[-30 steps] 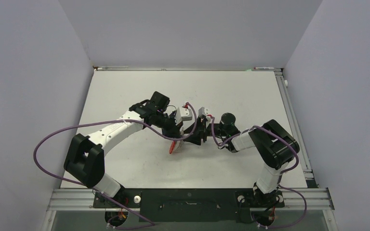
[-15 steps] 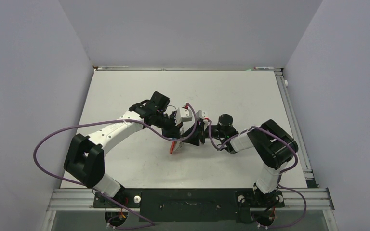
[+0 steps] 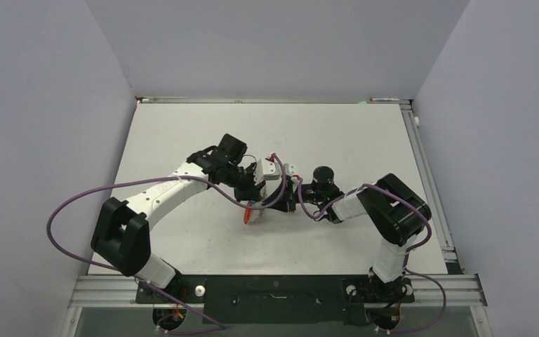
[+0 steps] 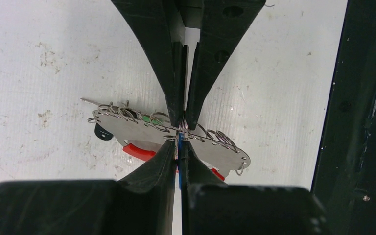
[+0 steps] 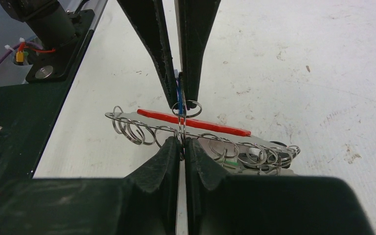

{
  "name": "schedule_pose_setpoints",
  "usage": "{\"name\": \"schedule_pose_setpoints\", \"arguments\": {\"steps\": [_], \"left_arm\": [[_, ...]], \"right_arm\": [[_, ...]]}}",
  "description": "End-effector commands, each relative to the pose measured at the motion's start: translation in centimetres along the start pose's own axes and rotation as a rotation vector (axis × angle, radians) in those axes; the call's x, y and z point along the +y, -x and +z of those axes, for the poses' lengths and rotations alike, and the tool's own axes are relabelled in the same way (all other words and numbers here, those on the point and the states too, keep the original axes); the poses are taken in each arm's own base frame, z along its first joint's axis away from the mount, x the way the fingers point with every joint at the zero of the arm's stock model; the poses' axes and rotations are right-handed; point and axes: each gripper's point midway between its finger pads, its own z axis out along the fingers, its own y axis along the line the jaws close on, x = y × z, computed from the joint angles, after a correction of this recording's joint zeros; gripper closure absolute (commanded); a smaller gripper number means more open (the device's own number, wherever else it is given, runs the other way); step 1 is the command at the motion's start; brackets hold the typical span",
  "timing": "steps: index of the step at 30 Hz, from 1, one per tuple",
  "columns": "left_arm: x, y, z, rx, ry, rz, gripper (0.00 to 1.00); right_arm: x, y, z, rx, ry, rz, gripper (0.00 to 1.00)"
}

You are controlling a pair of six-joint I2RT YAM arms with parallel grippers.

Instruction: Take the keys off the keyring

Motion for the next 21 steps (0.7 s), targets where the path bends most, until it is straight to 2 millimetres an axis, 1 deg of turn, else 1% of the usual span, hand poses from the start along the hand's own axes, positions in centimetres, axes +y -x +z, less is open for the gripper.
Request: {"name": "schedule_pose_setpoints", "arguments": {"steps": [1,5,11,17,21], "left_arm": [[-0.6,2.1,-1.4,-0.046,0.022,0.105,1.00],[-0.4,1.8,-1.4,-0.028,0.042,0.141,1.00],[-1.0,1.3,-0.9,0.011,0.053,0.231,1.00],[-1.1,1.9,-0.5,0.015,0.075,0.284,1.00],[-1.1,2.4,0.2,0.018,0.083,0.309,1.00]], "right_arm": [[-0.2,1.8,0.6,-0.046,0.023,-0.089,0.95],[0.2,1.9,0.4,-0.045,0.030,-0.104,0.95],[-0.1,1.6,0.5,-0.010,0.026,-0.108,0.95],[0.3,1.6,0.6,0.006,0.048,-0.111,0.95],[0.6,2.1,0.6,0.001,0.059,-0.105,0.95]]}}
